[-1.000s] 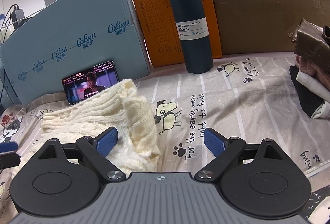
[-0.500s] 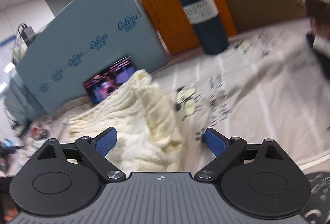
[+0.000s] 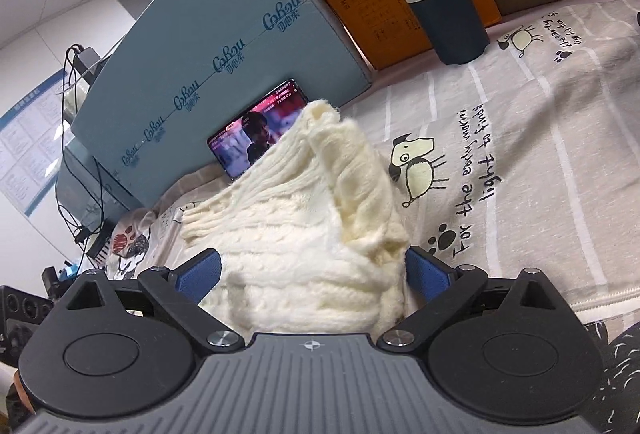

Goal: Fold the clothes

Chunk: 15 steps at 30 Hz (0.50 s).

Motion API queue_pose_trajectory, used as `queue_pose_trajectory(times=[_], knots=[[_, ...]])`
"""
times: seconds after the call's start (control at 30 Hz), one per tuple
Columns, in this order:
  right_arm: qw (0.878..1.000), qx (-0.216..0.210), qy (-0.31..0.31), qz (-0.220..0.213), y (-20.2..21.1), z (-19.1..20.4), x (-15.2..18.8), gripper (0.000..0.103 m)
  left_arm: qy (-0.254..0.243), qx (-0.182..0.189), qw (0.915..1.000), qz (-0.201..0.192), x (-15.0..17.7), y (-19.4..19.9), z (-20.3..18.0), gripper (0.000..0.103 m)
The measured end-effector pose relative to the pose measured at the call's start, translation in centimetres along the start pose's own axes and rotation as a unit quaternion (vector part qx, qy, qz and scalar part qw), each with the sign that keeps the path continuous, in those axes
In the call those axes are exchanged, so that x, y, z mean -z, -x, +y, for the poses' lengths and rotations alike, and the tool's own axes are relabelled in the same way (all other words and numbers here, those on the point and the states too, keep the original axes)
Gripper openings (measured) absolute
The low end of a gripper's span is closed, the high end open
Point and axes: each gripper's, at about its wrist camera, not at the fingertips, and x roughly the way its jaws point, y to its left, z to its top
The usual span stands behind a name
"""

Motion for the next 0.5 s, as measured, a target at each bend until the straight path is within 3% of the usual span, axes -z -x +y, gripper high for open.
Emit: queue_pose_trajectory(times=[0.17,0.23,0.3,0.33,0.37,0.5], knots=[[1.000,-0.009,-0.002,-0.001,0.2,0.1,0.0,0.098,-0.015,0.038,0.9992,-0.005,0.7,-1.2,-0.6,0.102],[1.000,-0.010,-0.004,-0.007,0.5,0.1,0.0,0.092,-0.014,0.038,0.9990,-0.018,0.9,-1.3,-0.5,0.098],[1.000,-0.008,-0.006,-0.015,0.8,0.1,0.0,0.086,-0.015,0.029,0.9991,-0.025,1.0,-1.3,-0.3,0.077],[1.000,-0.007,-0.007,-0.018,0.8,0.0,0.0,0.083,-0.016,0.019,0.9994,-0.024,1.0,-1.5,-0.1,0.053],[1.000,-0.004,-0.005,-0.022,0.9,0.1,0.1,0.081,-0.017,0.006,0.9996,-0.021,1.0,-1.7,0.1,0.035],[0.999,-0.002,0.026,-0.044,1.4,1.1,0.5,0.071,-0.011,0.015,0.9996,-0.021,1.1,-1.8,0.5,0.034]])
